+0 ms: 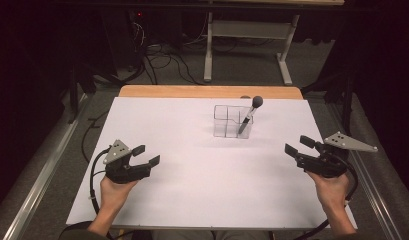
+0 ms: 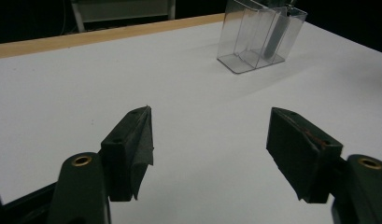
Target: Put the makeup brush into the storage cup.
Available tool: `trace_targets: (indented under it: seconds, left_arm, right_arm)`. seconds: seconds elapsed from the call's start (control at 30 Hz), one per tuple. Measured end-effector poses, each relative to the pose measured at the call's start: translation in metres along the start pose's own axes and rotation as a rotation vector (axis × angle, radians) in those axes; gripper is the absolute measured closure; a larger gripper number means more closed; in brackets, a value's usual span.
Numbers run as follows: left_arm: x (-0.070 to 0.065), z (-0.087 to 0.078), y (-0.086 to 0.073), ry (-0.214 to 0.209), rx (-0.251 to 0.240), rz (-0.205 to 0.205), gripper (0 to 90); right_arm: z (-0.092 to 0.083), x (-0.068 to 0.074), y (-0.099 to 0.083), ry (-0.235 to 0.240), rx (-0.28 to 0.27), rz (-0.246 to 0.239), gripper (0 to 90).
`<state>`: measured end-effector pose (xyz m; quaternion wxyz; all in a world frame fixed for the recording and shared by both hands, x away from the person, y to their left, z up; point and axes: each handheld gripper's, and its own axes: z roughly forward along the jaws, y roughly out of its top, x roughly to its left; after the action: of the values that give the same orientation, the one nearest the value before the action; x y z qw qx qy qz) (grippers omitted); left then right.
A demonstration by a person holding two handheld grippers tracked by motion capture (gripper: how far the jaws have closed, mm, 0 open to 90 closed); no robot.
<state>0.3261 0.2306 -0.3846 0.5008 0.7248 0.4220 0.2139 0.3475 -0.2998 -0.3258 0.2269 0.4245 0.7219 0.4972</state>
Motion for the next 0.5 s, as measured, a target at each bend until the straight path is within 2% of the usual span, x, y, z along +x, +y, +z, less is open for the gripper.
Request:
trace_targets:
  seconds: [0.5]
  left_arm:
    - [0.000,-0.001,0.000,0.003,-0.003,-0.002,31.8]
  right_arm:
    - [0.001,0.005,-0.013,0.026,-0.009,0.000,33.4]
